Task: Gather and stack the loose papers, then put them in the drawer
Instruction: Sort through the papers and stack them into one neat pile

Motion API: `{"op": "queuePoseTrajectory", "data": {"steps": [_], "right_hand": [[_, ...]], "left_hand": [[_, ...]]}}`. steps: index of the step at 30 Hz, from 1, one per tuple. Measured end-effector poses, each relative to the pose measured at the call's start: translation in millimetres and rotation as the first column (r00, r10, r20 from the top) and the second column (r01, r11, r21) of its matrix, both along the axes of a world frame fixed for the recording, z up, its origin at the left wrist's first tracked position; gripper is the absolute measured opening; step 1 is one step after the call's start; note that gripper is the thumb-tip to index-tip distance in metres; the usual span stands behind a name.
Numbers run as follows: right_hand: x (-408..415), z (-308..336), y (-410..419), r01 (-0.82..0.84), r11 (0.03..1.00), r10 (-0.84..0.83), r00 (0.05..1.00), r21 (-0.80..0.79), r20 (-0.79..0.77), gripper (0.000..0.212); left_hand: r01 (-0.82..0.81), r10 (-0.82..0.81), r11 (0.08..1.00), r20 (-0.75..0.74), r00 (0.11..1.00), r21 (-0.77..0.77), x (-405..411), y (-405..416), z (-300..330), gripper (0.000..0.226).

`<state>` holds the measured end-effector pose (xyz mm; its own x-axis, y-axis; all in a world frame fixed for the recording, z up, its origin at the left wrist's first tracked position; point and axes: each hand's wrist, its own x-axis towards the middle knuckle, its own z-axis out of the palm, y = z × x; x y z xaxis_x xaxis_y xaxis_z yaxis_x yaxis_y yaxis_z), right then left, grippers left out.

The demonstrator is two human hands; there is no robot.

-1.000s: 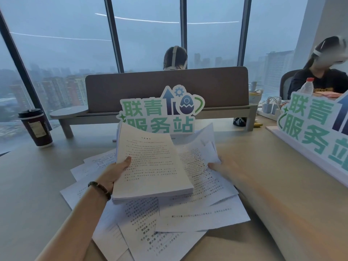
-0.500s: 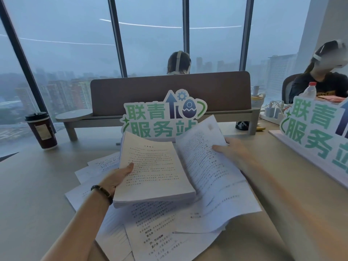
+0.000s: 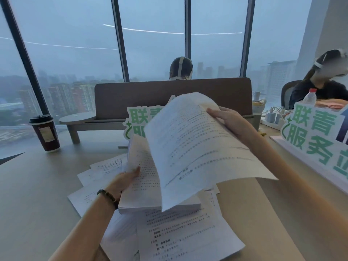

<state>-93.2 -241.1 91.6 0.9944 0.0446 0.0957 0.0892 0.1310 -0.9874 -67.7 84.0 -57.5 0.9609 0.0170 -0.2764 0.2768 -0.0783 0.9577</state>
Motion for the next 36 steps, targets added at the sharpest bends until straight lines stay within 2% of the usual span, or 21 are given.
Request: {"op": "queuePoseTrajectory", "data": {"steps": [2, 4, 5, 6, 8, 9, 10, 13, 14, 18, 22, 24, 26, 29, 36], "right_hand": [[0, -14, -3, 0.098, 0.988, -0.099, 0.995, -0.123, -0.004, 0.027], [3, -33, -4, 0.176, 0.956, -0.187, 0.982, -0.235, -0.023, 0.01], [4, -44, -5, 0.179, 0.947, -0.195, 0.98, -0.268, -0.033, 0.009], [7, -57, -5, 0.181, 0.938, -0.206, 0.977, -0.297, -0.056, 0.013], [12, -81, -4, 0.169, 0.932, -0.212, 0.972, -0.319, -0.103, 0.023], [16, -94, -3, 0.151, 0.938, -0.197, 0.973, -0.312, -0.123, 0.027], [22, -109, -3, 0.137, 0.943, -0.19, 0.97, -0.304, -0.151, 0.03], [32, -142, 9, 0.116, 0.942, -0.176, 0.97, -0.314, -0.167, 0.035], [29, -144, 17, 0.122, 0.947, -0.176, 0.971, -0.298, -0.162, 0.032], [23, -148, 35, 0.061, 0.967, -0.114, 0.972, -0.247, -0.208, 0.032], [20, -139, 31, 0.078, 0.965, -0.12, 0.98, -0.25, -0.157, 0.019], [12, -128, 30, 0.129, 0.956, -0.154, 0.985, -0.265, -0.077, 0.016], [3, -116, 31, 0.175, 0.942, -0.179, 0.984, -0.285, 0.013, 0.023], [-6, -99, 31, 0.21, 0.959, -0.202, 0.978, -0.193, 0.058, 0.019], [-15, -62, 40, 0.3, 0.948, -0.262, 0.926, -0.108, 0.273, 0.016]], "left_hand": [[0.003, -0.003, 1.0, 0.004, 1.0, 0.004, -1, -1, 2, 0.038], [0.027, -0.026, 1.0, 0.048, 0.999, -0.01, -2, -5, 6, 0.06], [0.055, -0.053, 0.998, 0.071, 0.996, -0.026, -2, -8, 7, 0.071], [0.097, -0.093, 0.995, 0.109, 0.99, -0.026, -3, -13, 11, 0.068], [0.128, -0.113, 0.987, 0.144, 0.983, -0.102, -10, -22, 17, 0.032], [0.141, -0.121, 0.98, 0.14, 0.983, -0.141, -11, -25, 16, 0.027], [0.163, -0.14, 0.975, 0.154, 0.978, -0.149, -13, -27, 15, 0.032], [0.253, -0.22, 0.943, 0.167, 0.961, -0.214, -12, -26, 7, 0.08], [0.252, -0.225, 0.941, 0.14, 0.964, -0.225, -15, -28, 8, 0.08], [0.243, -0.224, 0.948, 0.112, 0.968, -0.207, -16, -33, 4, 0.045], [0.22, -0.195, 0.959, 0.145, 0.97, -0.178, -18, -33, 9, 0.031], [0.213, -0.187, 0.963, 0.158, 0.969, -0.165, -20, -35, 13, 0.029], [0.206, -0.173, 0.963, 0.185, 0.967, -0.174, -21, -37, 18, 0.029], [0.162, -0.106, 0.959, 0.236, 0.966, -0.231, -25, -41, 35, 0.025], [0.08, 0.049, 0.967, 0.489, 0.871, -0.24, -35, -58, 72, 0.021]]}}
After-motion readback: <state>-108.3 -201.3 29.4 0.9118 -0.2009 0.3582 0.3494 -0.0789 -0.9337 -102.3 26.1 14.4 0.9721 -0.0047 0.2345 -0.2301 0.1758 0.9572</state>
